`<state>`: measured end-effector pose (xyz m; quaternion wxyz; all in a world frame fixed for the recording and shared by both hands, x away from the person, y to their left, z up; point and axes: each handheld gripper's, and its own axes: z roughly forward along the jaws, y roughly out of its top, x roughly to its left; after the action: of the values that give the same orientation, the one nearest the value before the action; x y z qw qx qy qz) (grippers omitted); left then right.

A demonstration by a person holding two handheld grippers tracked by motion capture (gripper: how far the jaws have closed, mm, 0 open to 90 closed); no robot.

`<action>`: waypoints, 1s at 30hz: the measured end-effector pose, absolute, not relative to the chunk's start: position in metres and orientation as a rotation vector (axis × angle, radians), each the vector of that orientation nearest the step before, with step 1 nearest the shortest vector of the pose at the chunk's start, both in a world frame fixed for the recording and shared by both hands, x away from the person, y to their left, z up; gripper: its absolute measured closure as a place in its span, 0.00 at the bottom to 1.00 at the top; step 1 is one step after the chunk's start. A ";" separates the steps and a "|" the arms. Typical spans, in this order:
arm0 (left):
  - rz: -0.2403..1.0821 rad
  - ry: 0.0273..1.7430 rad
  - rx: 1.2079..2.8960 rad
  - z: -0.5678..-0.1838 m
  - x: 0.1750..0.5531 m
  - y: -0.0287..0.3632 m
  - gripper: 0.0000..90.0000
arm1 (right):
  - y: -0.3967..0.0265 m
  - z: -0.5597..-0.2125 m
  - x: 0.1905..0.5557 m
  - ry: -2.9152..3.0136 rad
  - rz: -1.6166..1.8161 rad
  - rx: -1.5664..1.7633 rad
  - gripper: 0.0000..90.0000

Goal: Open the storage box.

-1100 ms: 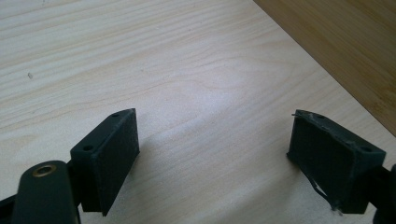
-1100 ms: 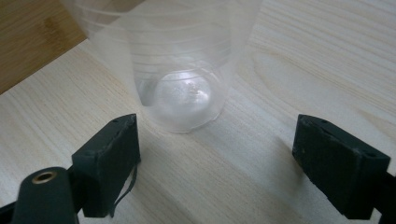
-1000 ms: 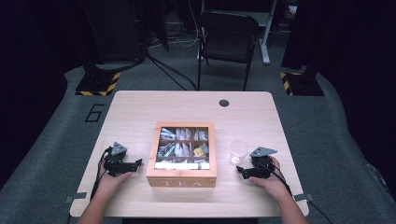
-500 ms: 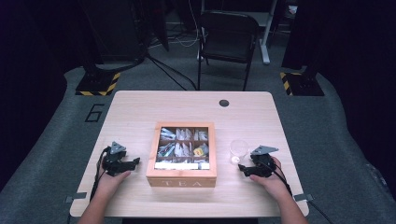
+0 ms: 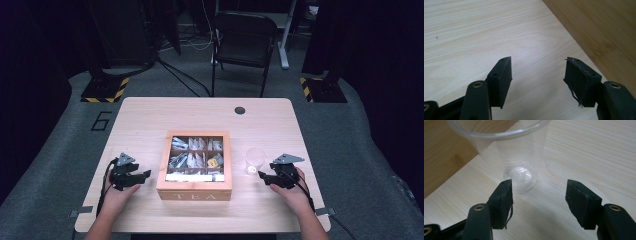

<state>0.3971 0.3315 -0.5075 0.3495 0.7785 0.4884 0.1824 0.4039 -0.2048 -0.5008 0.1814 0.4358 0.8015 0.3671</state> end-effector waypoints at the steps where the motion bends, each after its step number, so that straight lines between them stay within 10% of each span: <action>1: 0.466 1.265 2.013 -0.506 0.396 0.331 0.44 | -0.205 -0.499 0.403 2.256 1.045 1.235 0.42; 30: 0.404 1.137 1.971 -0.456 0.357 0.323 0.55 | -0.211 -0.472 0.386 2.191 1.067 1.287 0.48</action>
<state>0.3569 0.3233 -0.4562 0.4033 0.7805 0.4501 0.1600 0.3863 -0.2105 -0.4720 0.1917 0.4582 0.7803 0.3799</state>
